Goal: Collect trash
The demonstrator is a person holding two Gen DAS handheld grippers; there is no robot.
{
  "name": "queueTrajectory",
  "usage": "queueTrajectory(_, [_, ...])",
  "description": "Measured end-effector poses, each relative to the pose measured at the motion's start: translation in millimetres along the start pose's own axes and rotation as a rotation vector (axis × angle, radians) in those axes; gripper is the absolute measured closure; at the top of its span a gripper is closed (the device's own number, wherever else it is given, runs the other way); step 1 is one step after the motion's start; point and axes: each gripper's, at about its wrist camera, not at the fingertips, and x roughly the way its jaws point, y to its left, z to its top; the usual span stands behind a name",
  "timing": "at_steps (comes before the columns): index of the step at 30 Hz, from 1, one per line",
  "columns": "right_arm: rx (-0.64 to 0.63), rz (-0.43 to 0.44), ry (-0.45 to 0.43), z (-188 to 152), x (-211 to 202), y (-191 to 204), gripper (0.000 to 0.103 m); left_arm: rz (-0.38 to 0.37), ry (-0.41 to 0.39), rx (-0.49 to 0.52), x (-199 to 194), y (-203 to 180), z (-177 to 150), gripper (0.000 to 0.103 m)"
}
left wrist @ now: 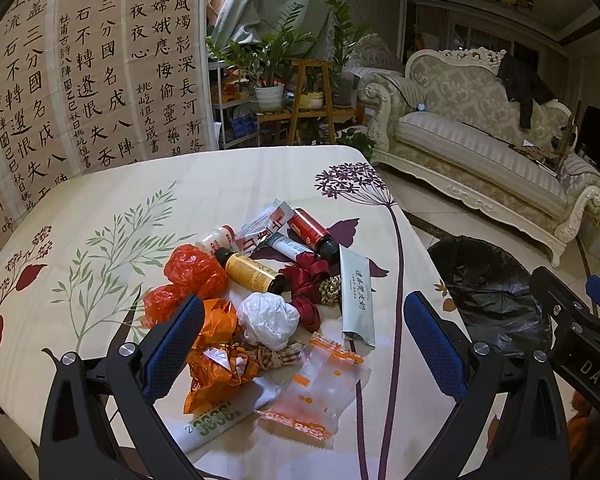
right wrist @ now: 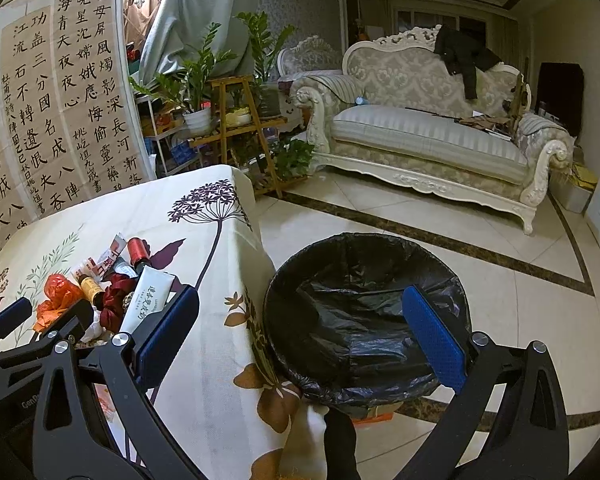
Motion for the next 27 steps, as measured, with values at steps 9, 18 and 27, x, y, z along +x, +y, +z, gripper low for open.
queueTrajectory(9, [0.001, 0.000, 0.003, -1.6, 1.5, 1.1, 0.004, -0.003, 0.005, -0.001, 1.9, 1.6, -0.7, 0.006])
queueTrajectory(18, [0.001, 0.001, 0.008, -7.1, 3.8, 4.9, 0.004, -0.004, 0.007, -0.003, 3.1, 3.3, -1.3, 0.006])
queueTrajectory(27, [0.004, 0.000, 0.012, -7.6, 4.8, 5.9, 0.004, -0.005, 0.008, -0.003, 3.4, 3.5, -1.6, 0.006])
